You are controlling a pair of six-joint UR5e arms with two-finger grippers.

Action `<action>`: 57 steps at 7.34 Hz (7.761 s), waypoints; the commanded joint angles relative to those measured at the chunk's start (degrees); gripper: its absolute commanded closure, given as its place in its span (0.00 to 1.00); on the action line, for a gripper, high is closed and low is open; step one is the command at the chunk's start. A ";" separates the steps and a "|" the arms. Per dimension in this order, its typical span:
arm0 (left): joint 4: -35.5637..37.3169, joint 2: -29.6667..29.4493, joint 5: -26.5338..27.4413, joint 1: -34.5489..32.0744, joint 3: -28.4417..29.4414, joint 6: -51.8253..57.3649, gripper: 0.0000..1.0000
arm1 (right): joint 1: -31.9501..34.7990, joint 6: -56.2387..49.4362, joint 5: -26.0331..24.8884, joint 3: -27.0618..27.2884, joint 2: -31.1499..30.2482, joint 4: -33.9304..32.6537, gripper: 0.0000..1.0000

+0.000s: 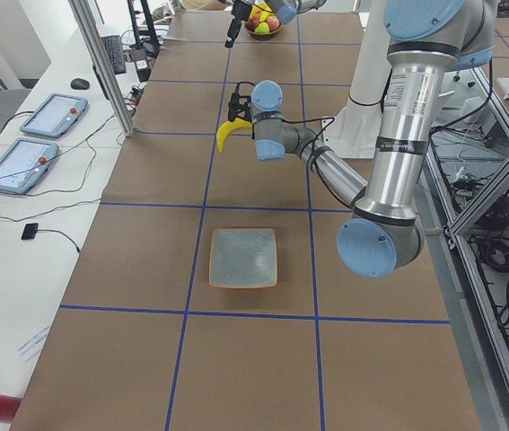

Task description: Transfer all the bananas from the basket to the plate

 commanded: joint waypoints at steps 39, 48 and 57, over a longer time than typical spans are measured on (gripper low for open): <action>1.55 18.46 -8.60 -25.23 10.36 51.05 0.00 | 43.74 -125.57 18.66 -23.59 -30.19 -14.48 1.00; -0.63 5.04 -9.13 -22.44 10.01 27.65 0.00 | 37.00 -65.91 26.40 -7.58 -16.21 -23.63 1.00; -2.67 -25.56 4.04 3.23 9.92 -3.35 0.00 | 8.18 13.76 13.43 -5.45 2.05 6.97 1.00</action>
